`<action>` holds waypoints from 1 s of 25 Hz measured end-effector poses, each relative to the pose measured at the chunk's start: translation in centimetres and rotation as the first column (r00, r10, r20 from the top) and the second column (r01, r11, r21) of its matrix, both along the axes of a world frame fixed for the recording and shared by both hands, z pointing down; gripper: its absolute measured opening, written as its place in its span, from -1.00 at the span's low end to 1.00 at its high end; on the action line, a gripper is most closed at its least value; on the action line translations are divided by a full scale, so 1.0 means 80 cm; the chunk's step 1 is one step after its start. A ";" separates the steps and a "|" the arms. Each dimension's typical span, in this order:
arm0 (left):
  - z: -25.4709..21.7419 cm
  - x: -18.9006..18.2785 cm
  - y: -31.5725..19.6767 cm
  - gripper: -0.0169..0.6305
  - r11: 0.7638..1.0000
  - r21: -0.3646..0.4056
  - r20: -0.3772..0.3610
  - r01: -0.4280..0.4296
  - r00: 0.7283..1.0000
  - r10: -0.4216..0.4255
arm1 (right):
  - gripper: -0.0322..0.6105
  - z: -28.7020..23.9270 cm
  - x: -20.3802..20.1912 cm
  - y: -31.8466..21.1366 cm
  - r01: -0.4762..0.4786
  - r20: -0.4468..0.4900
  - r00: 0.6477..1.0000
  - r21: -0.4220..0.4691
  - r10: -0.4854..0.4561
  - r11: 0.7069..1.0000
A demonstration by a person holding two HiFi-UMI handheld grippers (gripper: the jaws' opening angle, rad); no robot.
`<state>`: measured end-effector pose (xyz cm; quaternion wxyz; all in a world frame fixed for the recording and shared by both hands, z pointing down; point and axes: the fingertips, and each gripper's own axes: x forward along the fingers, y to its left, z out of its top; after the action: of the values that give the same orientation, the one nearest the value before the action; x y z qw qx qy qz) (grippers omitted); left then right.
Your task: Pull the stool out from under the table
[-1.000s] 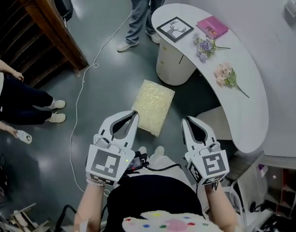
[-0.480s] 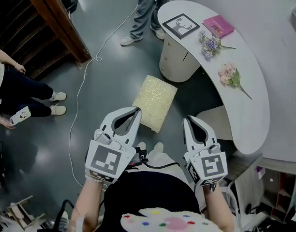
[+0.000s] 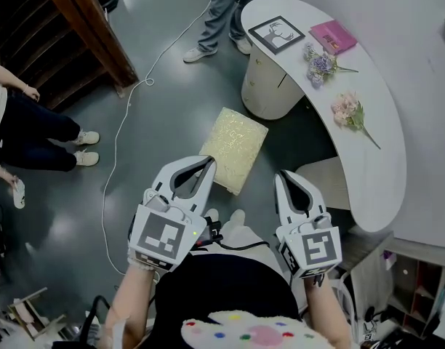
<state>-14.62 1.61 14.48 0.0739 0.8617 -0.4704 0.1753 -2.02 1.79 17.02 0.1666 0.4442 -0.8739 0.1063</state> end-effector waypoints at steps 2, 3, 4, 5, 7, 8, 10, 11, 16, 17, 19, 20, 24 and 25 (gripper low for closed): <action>0.001 0.000 0.000 -0.90 1.000 -0.002 0.000 -0.001 1.000 0.001 | -0.77 0.000 -0.002 0.000 0.011 -0.003 1.000 0.006 -0.011 1.000; 0.001 0.000 0.000 -0.90 1.000 -0.003 0.000 -0.002 1.000 0.002 | -0.77 0.000 -0.003 0.000 0.015 -0.004 1.000 0.008 -0.015 1.000; 0.001 0.000 0.000 -0.90 1.000 -0.004 0.001 -0.002 1.000 0.002 | -0.77 0.000 -0.003 0.000 0.017 -0.004 1.000 0.008 -0.017 1.000; 0.002 0.000 0.000 -0.90 1.000 -0.005 0.002 -0.002 1.000 0.002 | -0.77 0.000 -0.003 0.000 0.018 -0.006 1.000 0.007 -0.018 1.000; 0.003 0.000 0.000 -0.90 1.000 -0.008 0.003 -0.002 1.000 0.002 | -0.77 0.000 -0.003 0.000 0.020 -0.007 1.000 0.005 -0.020 1.000; 0.003 0.000 0.000 -0.90 1.000 -0.010 0.002 -0.003 1.000 0.003 | -0.77 0.001 -0.003 0.000 0.021 -0.008 1.000 0.005 -0.021 1.000; 0.004 0.000 0.000 -0.90 1.000 -0.012 0.002 -0.005 1.000 0.005 | -0.77 0.001 -0.004 0.000 0.024 -0.009 1.000 0.004 -0.024 1.000; 0.004 0.000 0.000 -0.90 1.000 -0.013 0.002 -0.005 1.000 0.005 | -0.77 0.001 -0.004 0.000 0.024 -0.010 1.000 0.003 -0.024 1.000; 0.004 0.001 0.000 -0.90 1.000 -0.017 -0.003 -0.005 1.000 0.005 | -0.77 -0.002 -0.006 -0.001 0.019 -0.016 1.000 -0.005 -0.019 1.000; 0.004 0.001 0.000 -0.90 1.000 -0.017 -0.004 -0.005 1.000 0.005 | -0.77 -0.003 -0.007 -0.001 0.025 -0.016 1.000 -0.002 -0.025 1.000; 0.004 0.000 -0.001 -0.90 1.000 -0.017 -0.004 -0.006 1.000 0.006 | -0.77 -0.004 -0.009 -0.002 0.024 -0.020 1.000 -0.001 -0.024 1.000; 0.004 0.001 -0.001 -0.90 1.000 -0.017 -0.004 -0.007 1.000 0.007 | -0.77 -0.004 -0.009 -0.003 0.026 -0.020 0.999 0.001 -0.026 1.000; 0.001 0.003 -0.001 -0.90 1.000 -0.014 -0.015 -0.006 1.000 0.006 | -0.77 -0.004 -0.011 -0.001 0.028 -0.007 1.000 0.004 -0.028 1.000; 0.000 0.003 -0.001 -0.90 1.000 -0.012 -0.022 -0.002 1.000 0.002 | -0.77 -0.004 -0.010 -0.001 0.025 -0.005 1.000 0.003 -0.025 1.000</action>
<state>-14.37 1.49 14.50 0.0843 0.8636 -0.4676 0.1686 -2.85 1.69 16.66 0.1693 0.4338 -0.8791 0.1018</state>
